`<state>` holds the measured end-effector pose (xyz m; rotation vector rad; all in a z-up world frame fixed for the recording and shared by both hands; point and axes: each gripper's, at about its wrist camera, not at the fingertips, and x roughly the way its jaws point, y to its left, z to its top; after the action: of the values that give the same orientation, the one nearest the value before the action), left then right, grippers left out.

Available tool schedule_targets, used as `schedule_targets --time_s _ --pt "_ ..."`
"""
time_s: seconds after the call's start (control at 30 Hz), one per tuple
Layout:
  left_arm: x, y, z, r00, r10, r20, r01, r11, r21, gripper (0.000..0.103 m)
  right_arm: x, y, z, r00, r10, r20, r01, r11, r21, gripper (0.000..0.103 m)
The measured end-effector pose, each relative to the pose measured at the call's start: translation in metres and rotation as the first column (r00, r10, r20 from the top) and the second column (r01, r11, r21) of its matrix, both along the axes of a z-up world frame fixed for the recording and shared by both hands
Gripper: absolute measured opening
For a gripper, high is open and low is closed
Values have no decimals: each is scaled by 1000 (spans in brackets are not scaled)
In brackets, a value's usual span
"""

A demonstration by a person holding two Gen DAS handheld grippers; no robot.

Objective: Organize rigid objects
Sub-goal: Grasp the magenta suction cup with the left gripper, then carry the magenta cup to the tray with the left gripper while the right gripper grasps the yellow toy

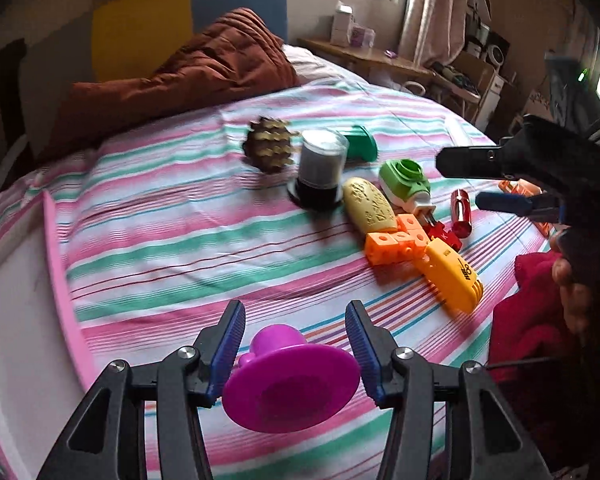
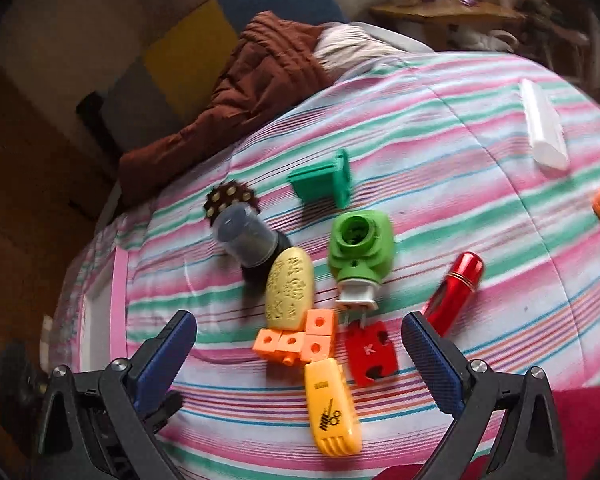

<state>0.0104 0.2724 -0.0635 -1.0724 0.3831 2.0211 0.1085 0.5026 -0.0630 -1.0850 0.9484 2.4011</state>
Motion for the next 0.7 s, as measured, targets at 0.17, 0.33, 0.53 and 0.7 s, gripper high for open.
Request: schedule_targets --time_s 0.17,0.33,0.53,0.7 --pt "9 -11 14 1000 10 -25 -9 999 34 53 6 6 -6 999 -32 12 32 997 -69 93" --pt "12 -33 28 999 39 -35 -37 997 64 53 -6 -4 -20 990 21 140 -10 997 -76 56" --pt "6 -62 36 993 111 -24 -109 990 94 53 -15 -19 -30 967 74 242 -69 997 -29 54" --pt "0 -85 39 986 163 -22 -160 982 106 53 -12 -19 -28 969 78 236 -76 997 -16 49"
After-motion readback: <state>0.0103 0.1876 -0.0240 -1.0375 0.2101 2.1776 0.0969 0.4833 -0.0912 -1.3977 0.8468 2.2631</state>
